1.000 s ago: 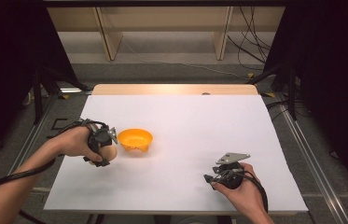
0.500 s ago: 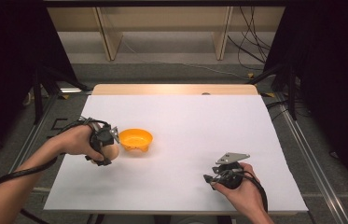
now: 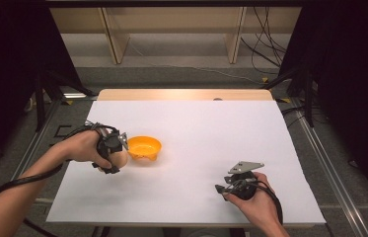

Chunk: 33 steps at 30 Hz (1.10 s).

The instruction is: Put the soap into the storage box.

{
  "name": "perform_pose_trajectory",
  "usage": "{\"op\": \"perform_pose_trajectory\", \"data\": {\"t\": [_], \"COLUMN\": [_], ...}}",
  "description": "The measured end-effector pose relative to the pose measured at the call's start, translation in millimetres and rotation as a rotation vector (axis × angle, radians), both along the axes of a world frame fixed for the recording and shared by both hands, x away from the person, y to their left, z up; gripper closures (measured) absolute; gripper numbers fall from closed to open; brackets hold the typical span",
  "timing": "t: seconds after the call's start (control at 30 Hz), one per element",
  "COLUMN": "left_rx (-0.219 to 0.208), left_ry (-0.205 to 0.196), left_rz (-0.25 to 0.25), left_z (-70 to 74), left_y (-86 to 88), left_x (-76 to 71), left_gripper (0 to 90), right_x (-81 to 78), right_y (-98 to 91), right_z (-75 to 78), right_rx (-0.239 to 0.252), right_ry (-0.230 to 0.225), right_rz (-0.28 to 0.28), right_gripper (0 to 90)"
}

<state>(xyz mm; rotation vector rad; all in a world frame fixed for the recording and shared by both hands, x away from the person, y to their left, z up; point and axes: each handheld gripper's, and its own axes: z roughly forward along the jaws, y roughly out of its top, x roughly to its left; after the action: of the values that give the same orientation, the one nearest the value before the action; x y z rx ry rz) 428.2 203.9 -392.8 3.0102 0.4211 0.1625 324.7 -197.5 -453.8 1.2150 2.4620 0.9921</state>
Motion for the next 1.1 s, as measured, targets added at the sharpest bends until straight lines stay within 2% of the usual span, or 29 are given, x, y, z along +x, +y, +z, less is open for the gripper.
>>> {"op": "perform_pose_trajectory", "data": {"t": [0.3,0.37,0.57,0.6,0.73,0.87,1.1], "left_rx": [-0.008,-0.010,-0.013,-0.014,-0.015,-0.020,-0.019], "left_ry": [-0.005,-0.009,-0.012,-0.012,-0.015,-0.017,-0.027], "left_rz": [-0.004,-0.005,-0.008,-0.006,-0.009,-0.011,-0.016], "left_z": [1.6,1.6,1.4,2.0,2.9,4.6,8.3], "left_y": [-3.3,-3.6,-5.7,-6.5,-7.8,-9.2,-10.9], "left_x": [2.7,3.0,5.4,6.4,7.6,9.1,12.3], "left_gripper": [32.4,32.4,32.4,32.5,32.5,32.5,32.4], "right_x": [0.1,0.0,0.3,0.6,0.1,0.1,-0.3], "right_y": [0.0,-0.9,-1.5,-2.3,-1.9,-3.1,-2.6], "right_z": [-0.1,1.4,1.3,1.3,1.6,3.4,3.3], "right_rx": [0.001,-0.012,-0.008,-0.011,0.007,-0.006,0.003], "right_ry": [0.000,0.012,-0.002,-0.017,-0.016,-0.006,-0.008], "right_rz": [0.000,0.007,0.004,0.010,-0.005,0.001,-0.002], "right_gripper": [52.8,52.8,52.8,52.8,52.8,52.8,52.8]}}
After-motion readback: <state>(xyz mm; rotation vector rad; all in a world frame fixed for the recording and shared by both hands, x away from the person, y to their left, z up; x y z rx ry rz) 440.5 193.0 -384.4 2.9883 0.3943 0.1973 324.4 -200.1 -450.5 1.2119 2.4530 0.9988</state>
